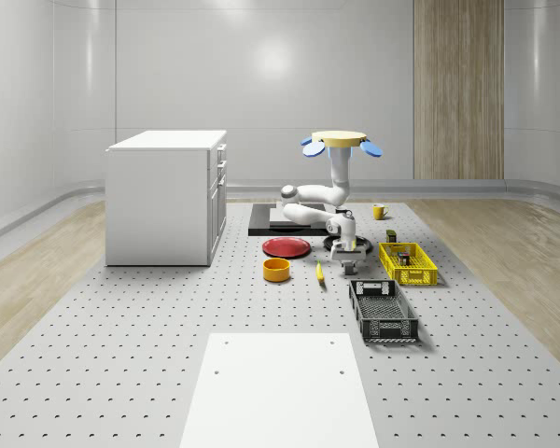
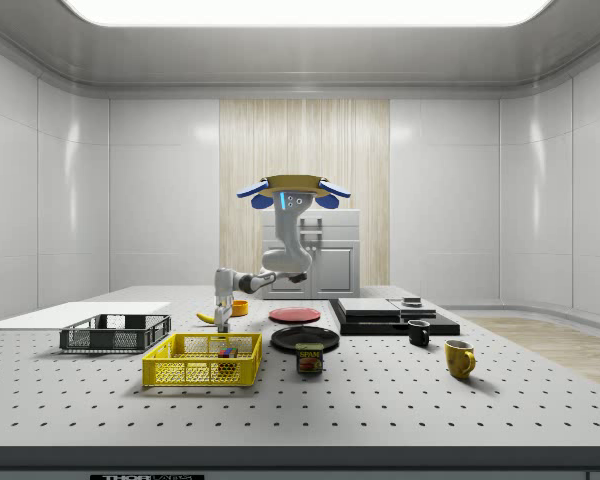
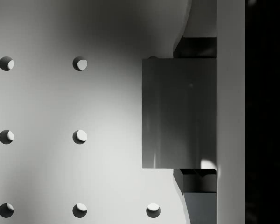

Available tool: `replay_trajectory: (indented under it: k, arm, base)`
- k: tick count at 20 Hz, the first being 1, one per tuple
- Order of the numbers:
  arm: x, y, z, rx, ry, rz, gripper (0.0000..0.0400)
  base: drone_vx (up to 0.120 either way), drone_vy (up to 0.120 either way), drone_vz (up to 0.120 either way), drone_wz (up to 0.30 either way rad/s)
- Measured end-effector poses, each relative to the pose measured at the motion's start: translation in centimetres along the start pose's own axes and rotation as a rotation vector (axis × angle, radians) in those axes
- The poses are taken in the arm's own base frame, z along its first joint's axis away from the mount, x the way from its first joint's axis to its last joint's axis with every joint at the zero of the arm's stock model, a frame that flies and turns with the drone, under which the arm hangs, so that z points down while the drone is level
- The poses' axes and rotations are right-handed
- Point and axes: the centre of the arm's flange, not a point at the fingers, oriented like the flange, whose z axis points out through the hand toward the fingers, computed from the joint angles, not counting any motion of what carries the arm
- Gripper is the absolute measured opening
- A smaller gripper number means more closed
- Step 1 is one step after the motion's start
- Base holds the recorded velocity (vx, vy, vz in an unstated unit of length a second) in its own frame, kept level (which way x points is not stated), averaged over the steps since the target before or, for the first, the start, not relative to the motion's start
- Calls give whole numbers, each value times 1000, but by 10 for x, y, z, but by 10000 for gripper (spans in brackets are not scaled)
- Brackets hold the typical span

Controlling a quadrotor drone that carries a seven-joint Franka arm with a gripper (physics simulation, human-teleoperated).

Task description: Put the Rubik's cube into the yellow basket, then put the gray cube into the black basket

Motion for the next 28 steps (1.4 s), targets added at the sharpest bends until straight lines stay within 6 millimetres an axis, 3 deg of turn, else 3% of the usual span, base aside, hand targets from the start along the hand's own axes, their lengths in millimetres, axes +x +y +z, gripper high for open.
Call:
replay_trajectory:
  k: [16, 28]
  arm:
    - [0, 0, -8, 0, 0, 0, 250]
    - [0, 0, -37, 0, 0, 0, 250]
  base:
    - [0, 0, 2, 0]
    - [0, 0, 117, 0]
